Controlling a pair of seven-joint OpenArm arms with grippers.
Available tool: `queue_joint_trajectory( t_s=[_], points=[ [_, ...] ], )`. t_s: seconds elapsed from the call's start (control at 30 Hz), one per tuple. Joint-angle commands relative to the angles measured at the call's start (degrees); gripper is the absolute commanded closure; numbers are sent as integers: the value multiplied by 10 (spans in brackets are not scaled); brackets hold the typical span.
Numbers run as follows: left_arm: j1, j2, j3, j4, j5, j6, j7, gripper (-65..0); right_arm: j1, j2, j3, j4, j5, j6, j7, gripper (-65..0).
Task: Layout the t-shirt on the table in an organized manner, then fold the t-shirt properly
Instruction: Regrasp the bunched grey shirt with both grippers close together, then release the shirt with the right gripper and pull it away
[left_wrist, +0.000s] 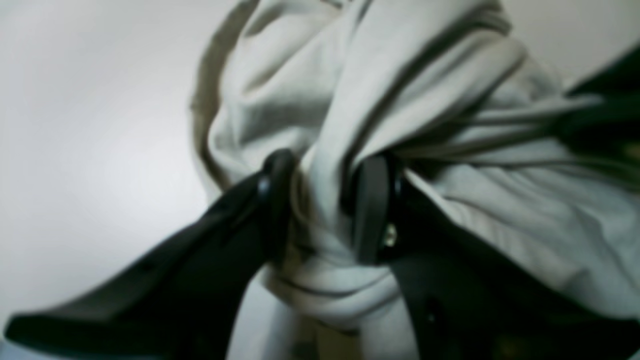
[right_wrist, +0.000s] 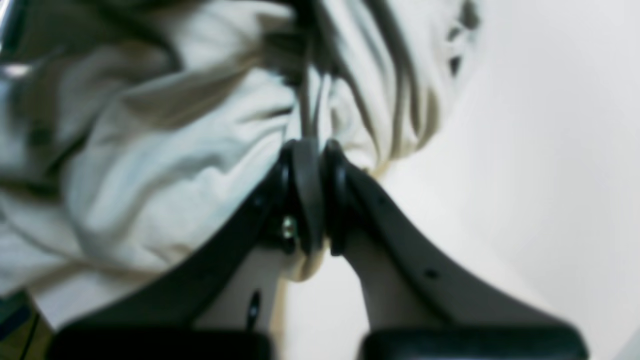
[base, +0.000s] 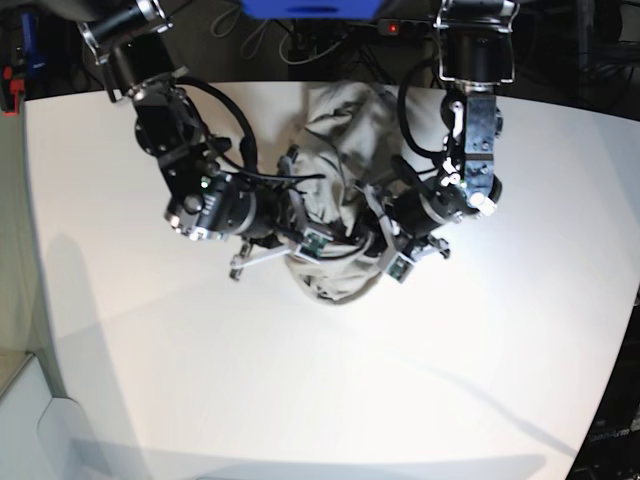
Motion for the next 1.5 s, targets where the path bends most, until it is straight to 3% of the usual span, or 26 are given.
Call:
queue_joint_trajectory(
  t_s=[0.0, 0.17, 0.3, 0.53, 0.8, 1.0, 1.1, 1.3, 1.47],
  points=[
    [-10, 1, 0, 7, -3, 6, -12, -191, 9, 1, 1, 16, 0, -2, 2, 0],
    [-20, 1, -2, 6, -3, 6, -12, -167, 8, 5, -30, 17, 0, -2, 2, 0],
    [-21, 0, -3, 6, -3, 6, -12, -42, -2, 10, -55, 17, 0, -2, 2, 0],
    [-21, -1, -9, 6, -3, 6, -12, -46, -5, 19, -69, 17, -1, -2, 2, 0],
    [-38, 8, -113, 6, -2, 6, -10, -44, -29, 64, -72, 17, -2, -2, 29, 0],
    [-41, -1, -159, 12, -2, 6, -6, -44, -67, 79, -65, 11, -109, -2, 88, 0],
    [-36, -7, -161, 15, -2, 6, -5, -44, -71, 89, -65, 11, -125, -2, 100, 0],
    [-15, -6, -162, 34, -3, 6, -5, -44, -68, 86, 23, 13, -125, -2, 100, 0],
    [-1, 4, -159, 51, -3, 6, -5, -44, -53, 42, 95, 59, -125, -2, 76, 0]
  ],
)
